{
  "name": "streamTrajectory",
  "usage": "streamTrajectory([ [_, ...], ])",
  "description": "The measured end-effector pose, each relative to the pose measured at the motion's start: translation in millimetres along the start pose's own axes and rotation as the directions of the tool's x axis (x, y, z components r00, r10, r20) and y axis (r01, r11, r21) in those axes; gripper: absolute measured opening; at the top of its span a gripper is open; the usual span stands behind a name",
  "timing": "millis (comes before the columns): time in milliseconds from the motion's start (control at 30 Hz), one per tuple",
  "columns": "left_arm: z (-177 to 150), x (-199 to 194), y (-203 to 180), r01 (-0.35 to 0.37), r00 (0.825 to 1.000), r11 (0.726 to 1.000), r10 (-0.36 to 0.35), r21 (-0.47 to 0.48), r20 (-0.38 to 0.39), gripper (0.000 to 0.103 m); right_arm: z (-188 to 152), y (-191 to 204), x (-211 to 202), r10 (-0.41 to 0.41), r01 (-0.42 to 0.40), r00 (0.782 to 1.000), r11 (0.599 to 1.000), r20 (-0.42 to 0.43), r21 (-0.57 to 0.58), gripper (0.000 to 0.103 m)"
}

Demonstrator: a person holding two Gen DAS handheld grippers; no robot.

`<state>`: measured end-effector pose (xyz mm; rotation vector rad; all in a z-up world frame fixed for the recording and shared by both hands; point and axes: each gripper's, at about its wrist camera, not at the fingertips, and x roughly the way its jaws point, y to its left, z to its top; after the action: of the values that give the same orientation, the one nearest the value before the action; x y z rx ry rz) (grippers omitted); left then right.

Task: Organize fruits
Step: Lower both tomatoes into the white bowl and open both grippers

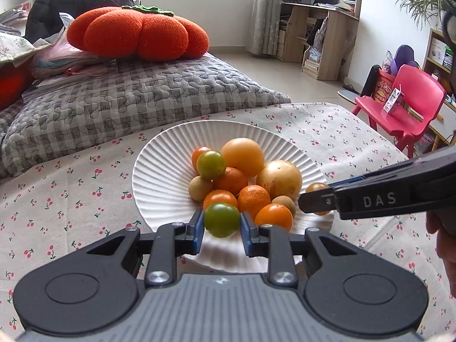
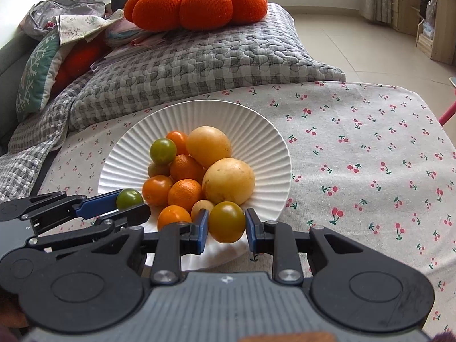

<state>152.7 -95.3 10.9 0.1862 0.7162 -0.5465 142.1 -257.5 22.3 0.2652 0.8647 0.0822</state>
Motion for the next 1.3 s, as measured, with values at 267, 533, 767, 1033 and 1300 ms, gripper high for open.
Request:
streamTrajectory([
  [267, -1.7, 4.6, 3.8, 0.012, 1.0, 1.0, -0.012, 0.001, -0.013, 0.011, 3.2, -3.8, 3.7, -0.001, 0.001, 1.0, 1.0, 0.001, 0.016, 0.025],
  [533, 0.7, -8.5, 5.5, 0.02, 1.0, 0.999, -0.02, -0.028, 0.006, 0.014, 1.9, -2.5, -6.5, 0.003, -0.003, 1.0, 1.0, 0.017, 0.012, 0.028],
  [767, 0.5, -19.8, 3.0, 0.012, 1.0, 0.999, -0.011, -0.037, 0.016, 0.014, -4.6, 17.5, -14.5, -0.089, 0.095, 0.994, 0.989, 0.063, -0.114, 0.028],
  [1033, -1.6, -32.6, -0.8, -0.007, 0.999, 0.998, 0.009, -0.057, 0.031, 0.014, -11.0, 32.1, -26.1, -0.112, 0.133, 0.986, 0.974, 0.121, -0.183, 0.028],
  [1300, -5.9, -45.9, 0.1, -0.036, 0.999, 0.996, 0.038, -0.084, 0.022, 0.014, -20.1, 44.1, -40.6, -0.135, 0.172, 0.975, 0.96, 0.175, -0.22, 0.032],
])
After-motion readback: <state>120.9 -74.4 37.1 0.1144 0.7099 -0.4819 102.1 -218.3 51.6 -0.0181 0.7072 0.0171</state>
